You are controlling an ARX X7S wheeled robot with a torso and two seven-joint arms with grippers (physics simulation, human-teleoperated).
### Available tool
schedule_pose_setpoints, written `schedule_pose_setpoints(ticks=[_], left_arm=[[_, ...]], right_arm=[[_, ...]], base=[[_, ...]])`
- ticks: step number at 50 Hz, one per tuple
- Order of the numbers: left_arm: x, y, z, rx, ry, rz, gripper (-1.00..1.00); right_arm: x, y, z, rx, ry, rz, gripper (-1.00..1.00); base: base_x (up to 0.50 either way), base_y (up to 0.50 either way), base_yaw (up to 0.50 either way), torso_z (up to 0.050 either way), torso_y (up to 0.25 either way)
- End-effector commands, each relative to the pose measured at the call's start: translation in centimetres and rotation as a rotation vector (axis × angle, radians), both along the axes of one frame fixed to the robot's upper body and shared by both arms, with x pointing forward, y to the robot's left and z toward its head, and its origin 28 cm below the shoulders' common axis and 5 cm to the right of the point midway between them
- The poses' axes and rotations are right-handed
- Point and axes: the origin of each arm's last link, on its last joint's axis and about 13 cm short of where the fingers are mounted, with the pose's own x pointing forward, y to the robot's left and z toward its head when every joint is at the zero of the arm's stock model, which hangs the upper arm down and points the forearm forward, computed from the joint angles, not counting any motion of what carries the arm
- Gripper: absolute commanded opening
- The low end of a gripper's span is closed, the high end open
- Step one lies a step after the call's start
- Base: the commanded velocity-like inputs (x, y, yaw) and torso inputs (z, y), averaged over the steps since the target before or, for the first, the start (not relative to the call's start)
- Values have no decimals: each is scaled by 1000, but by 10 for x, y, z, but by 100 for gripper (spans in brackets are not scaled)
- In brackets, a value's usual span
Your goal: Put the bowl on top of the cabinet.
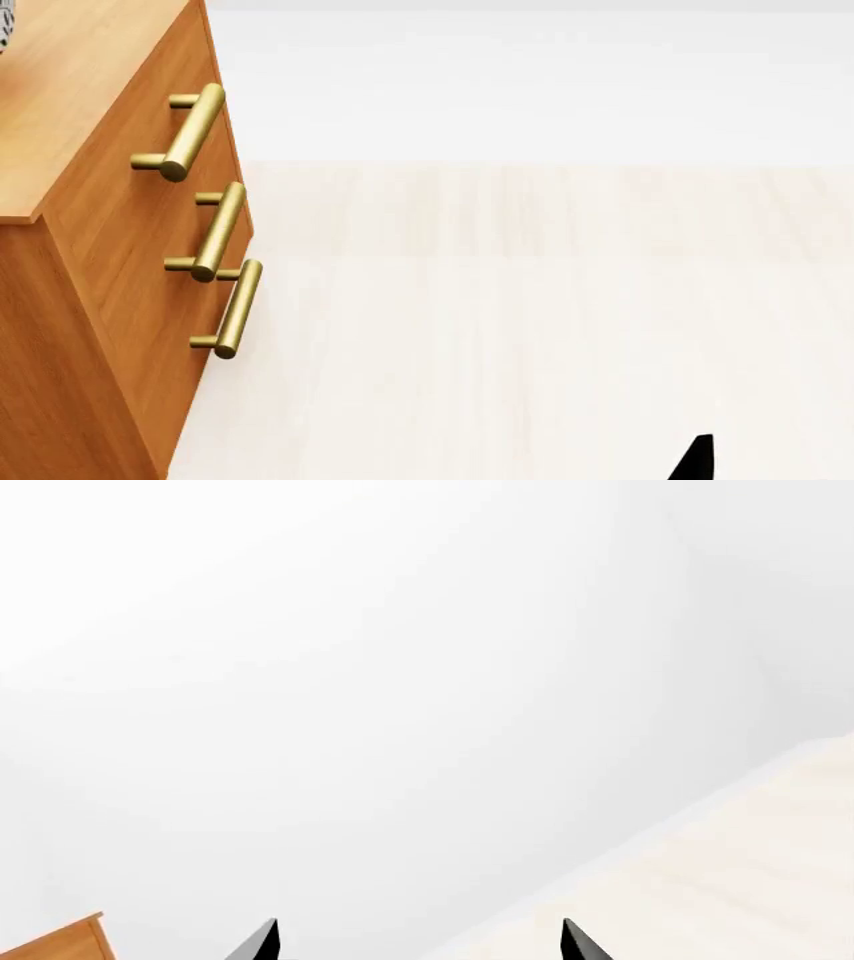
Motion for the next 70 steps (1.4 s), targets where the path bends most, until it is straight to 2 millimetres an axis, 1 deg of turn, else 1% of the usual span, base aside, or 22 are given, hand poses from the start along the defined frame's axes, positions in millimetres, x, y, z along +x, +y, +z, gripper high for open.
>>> schedule_pose_setpoints(ticks=[1, 7, 11, 19, 27, 29, 30, 34, 37, 40, 42, 45, 49, 56, 58, 60, 61, 62, 63, 65, 70], left_arm=[[-1, 0, -1, 9, -2, 3, 100], [0, -1, 0, 14, -5, -4, 100], [1, -4, 4, 31, -6, -13, 100], [2, -21, 30, 114, -47, -78, 100], [1, -38, 50, 183, -76, -127, 100], [-2, -43, 57, 229, -74, -108, 100], [-7, -46, 62, 275, -70, -48, 100], [-16, -52, 72, 310, -86, 9, 100], [-21, -59, 79, 367, -91, 33, 100], [-24, -60, 81, 356, -104, 52, 100], [-30, -62, 77, 358, -110, 74, 100], [-34, -64, 77, 373, -110, 102, 100], [-33, -67, 82, 386, -115, 104, 100], [-33, -80, 88, 451, -131, 60, 100], [-33, -83, 89, 441, -148, 29, 100], [-36, -88, 91, 490, -144, 34, 100], [-37, -90, 90, 484, -152, 27, 100], [-39, -94, 87, 486, -165, -17, 100], [-40, -96, 87, 518, -150, -5, 100], [-43, -100, 86, 516, -166, -13, 100], [-46, -107, 93, 560, -185, -31, 100]], right_arm=[[-1, 0, 0, -1, -1, 1, 100], [-1, 0, 0, -1, -2, 1, 100], [-1, 0, 0, -2, -1, 1, 100], [0, 1, 0, -2, -1, 5, 100], [0, 0, 0, 0, -2, 6, 100], [0, 0, 0, 0, -2, 6, 100], [0, 0, 0, 0, -2, 7, 100], [-1, 0, 0, 0, -5, 6, 100], [-1, 0, 1, 2, -6, 6, 100], [-2, 0, 1, 2, -8, 5, 100], [-3, -1, 2, 7, -12, 4, 100], [-3, -2, 2, 8, -13, 3, 100], [-3, -2, 2, 10, -15, 3, 100], [-4, -2, 3, 11, -17, 4, 100], [-4, -2, 3, 10, -18, 3, 100], [-5, -2, 3, 11, -20, 4, 100], [-5, -2, 3, 11, -20, 4, 100], [-5, -2, 3, 11, -21, 5, 100], [-5, -2, 3, 11, -21, 7, 100], [-5, -1, 3, 9, -21, 7, 100], [-5, -1, 3, 10, -19, 9, 100]], base=[[0, 0, 0, 0, 0], [0, 0, 0, 0, 0], [0, 0, 0, 0, 0], [0, 0, 0, 0, 0], [0, 0, 0, 0, 0], [0, 0, 0, 0, 0], [0, 0, 0, 0, 0], [0, 0, 0, 0, 0], [0, 0, 0, 0, 0], [0, 0, 0, 0, 0], [0, 0, 0, 0, 0], [0, 0, 0, 0, 0], [0, 0, 0, 0, 0], [0, 0, 0, 0, 0], [0, 0, 0, 0, 0], [0, 0, 0, 0, 0], [0, 0, 0, 0, 0], [0, 0, 0, 0, 0], [0, 0, 0, 0, 0], [0, 0, 0, 0, 0], [0, 0, 0, 0, 0]])
